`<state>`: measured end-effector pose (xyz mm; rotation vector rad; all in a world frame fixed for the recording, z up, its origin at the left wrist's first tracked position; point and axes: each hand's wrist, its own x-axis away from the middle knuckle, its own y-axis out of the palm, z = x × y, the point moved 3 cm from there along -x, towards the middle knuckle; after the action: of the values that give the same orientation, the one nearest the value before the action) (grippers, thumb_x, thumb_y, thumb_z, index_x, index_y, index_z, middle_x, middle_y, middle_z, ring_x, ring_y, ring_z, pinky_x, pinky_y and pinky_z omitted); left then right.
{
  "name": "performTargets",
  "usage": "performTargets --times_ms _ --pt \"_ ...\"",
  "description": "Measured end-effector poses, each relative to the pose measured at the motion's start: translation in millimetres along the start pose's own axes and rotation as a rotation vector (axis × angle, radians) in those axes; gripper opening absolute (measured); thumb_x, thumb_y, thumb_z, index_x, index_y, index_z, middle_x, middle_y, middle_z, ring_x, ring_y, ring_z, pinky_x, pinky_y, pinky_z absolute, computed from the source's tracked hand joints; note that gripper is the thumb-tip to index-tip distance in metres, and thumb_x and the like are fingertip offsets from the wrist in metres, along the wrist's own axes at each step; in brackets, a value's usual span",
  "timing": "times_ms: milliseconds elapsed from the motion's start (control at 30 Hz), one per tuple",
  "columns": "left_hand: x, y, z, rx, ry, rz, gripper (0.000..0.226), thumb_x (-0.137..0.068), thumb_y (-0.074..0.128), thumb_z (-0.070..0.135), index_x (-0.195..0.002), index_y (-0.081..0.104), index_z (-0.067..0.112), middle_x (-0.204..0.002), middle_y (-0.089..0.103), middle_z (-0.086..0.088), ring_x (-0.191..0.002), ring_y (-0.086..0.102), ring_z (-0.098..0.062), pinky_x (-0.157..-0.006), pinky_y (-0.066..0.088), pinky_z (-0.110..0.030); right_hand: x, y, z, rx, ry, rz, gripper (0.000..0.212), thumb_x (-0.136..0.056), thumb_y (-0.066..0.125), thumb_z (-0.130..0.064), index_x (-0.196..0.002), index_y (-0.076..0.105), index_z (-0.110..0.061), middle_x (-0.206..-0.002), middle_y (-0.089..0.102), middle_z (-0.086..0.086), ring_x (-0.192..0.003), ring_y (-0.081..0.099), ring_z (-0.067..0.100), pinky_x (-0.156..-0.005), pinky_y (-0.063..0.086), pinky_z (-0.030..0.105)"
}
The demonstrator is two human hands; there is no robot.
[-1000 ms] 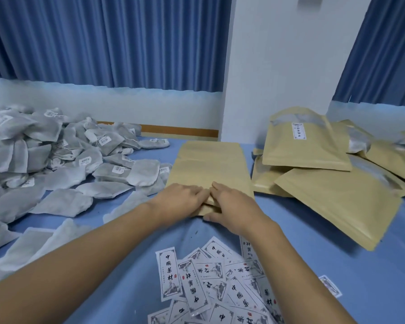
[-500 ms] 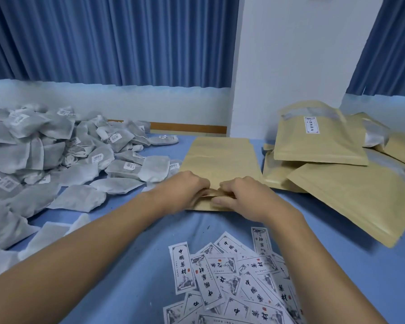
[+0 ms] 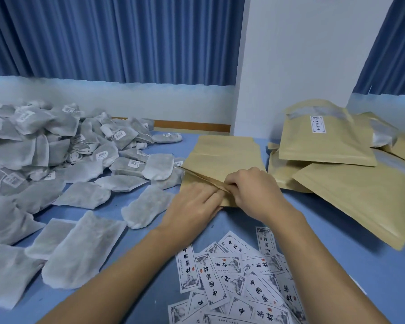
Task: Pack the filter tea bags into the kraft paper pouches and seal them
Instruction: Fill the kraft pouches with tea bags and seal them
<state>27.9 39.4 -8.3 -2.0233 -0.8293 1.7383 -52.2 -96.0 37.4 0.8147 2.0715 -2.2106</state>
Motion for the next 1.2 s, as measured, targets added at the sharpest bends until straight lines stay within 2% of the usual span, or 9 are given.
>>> performTargets --times_ms 100,233,400,533,700,867,933,1067,1200 --pt "5.0 -1.2 -1.2 -0.054 -0.128 0.032 0.018 -0.091 0.070 0.007 -0.108 0.074 0.005 -0.106 0.070 -0.013 -0.090 0.066 -0.033 -0.072 0.053 -0.042 -0.4 -5.9 -5.3 -0.013 -0.038 0.009 0.015 -0.093 0.051 -0.027 -0.089 0.066 -0.026 -0.079 0.065 0.001 -0.079 0.059 0.033 -0.057 0.040 0.034" --pt "1.1 -12.8 2.6 -0.098 -0.149 0.210 0.023 -0.089 0.074 0.014 -0.111 0.075 0.007 -0.101 0.069 -0.014 -0.081 0.064 -0.034 -0.065 0.051 -0.042 -0.6 -14.0 -9.3 0.018 -0.063 -0.022 0.014 -0.090 0.053 -0.024 -0.090 0.066 -0.029 -0.076 0.060 0.000 -0.075 0.055 0.032 -0.051 0.025 0.031" --pt "1.3 -13.4 -1.2 -0.136 -0.200 0.210 0.004 -0.087 0.075 0.006 -0.089 0.075 0.009 -0.090 0.066 -0.010 -0.073 0.055 -0.030 -0.062 0.044 -0.042 2.3 -12.5 -18.4 0.032 -0.072 -0.050 0.014 -0.092 0.053 -0.028 -0.091 0.067 -0.030 -0.080 0.062 0.002 -0.076 0.054 0.032 -0.060 0.035 0.034" --pt "6.2 -15.1 -6.0 -0.137 -0.147 0.235 0.006 -0.087 0.075 0.006 -0.088 0.074 0.012 -0.095 0.068 -0.007 -0.076 0.056 -0.030 -0.069 0.040 -0.039 1.2 -15.1 -14.8 -0.034 -0.025 -0.017 0.012 -0.093 0.055 -0.030 -0.088 0.066 -0.027 -0.079 0.064 0.000 -0.080 0.058 0.031 -0.061 0.040 0.034" --pt "2.9 -11.0 -8.8 -0.208 -0.151 0.158 0.017 -0.079 0.073 -0.002 -0.073 0.065 0.013 -0.090 0.067 -0.004 -0.074 0.053 -0.028 -0.065 0.035 -0.040 2.4 -10.8 -23.0 -0.029 -0.032 -0.020 0.012 -0.091 0.056 -0.028 -0.091 0.068 -0.030 -0.081 0.065 0.000 -0.081 0.060 0.032 -0.062 0.038 0.034" --pt "13.4 -11.5 4.6 -0.165 0.014 0.095 0.027 -0.094 0.047 -0.001 -0.077 0.064 0.011 -0.092 0.068 -0.002 -0.075 0.053 -0.026 -0.066 0.033 -0.036 2.1 -22.4 5.5 -0.184 0.208 0.318 0.010 -0.090 0.058 -0.019 -0.091 0.068 -0.022 -0.074 0.066 0.005 -0.074 0.060 0.036 -0.058 0.042 0.035" --pt "9.9 -13.9 7.6 -0.154 -0.006 0.136 0.025 -0.095 0.052 0.000 -0.077 0.066 0.011 -0.100 0.071 -0.002 -0.083 0.056 -0.025 -0.069 0.035 -0.035 3.8 -26.1 12.5 -0.250 0.168 0.367 0.007 -0.090 0.060 -0.021 -0.091 0.066 -0.024 -0.070 0.063 -0.002 -0.072 0.059 0.033 -0.057 0.044 0.035" --pt "1.6 -7.8 18.1 -0.129 -0.016 0.149 0.016 -0.087 0.063 0.000 -0.076 0.067 0.010 -0.105 0.073 -0.006 -0.095 0.068 -0.026 -0.078 0.046 -0.035 5.2 -9.9 -13.4 -0.057 0.013 0.019 0.033 -0.085 0.059 -0.025 -0.116 0.057 -0.036 -0.101 0.067 -0.008 -0.097 0.063 0.027 -0.066 0.047 0.035" --pt "6.5 -3.1 24.7 -0.134 -0.114 0.070 0.014 -0.084 0.065 0.005 -0.073 0.064 0.013 -0.082 0.068 -0.001 -0.078 0.063 -0.025 -0.079 0.045 -0.037 0.8 3.1 -22.2 0.017 0.109 -0.145 0.031 -0.080 0.049 -0.005 -0.099 0.059 -0.026 -0.072 0.044 0.000 -0.074 0.051 0.033 -0.060 0.036 0.033"
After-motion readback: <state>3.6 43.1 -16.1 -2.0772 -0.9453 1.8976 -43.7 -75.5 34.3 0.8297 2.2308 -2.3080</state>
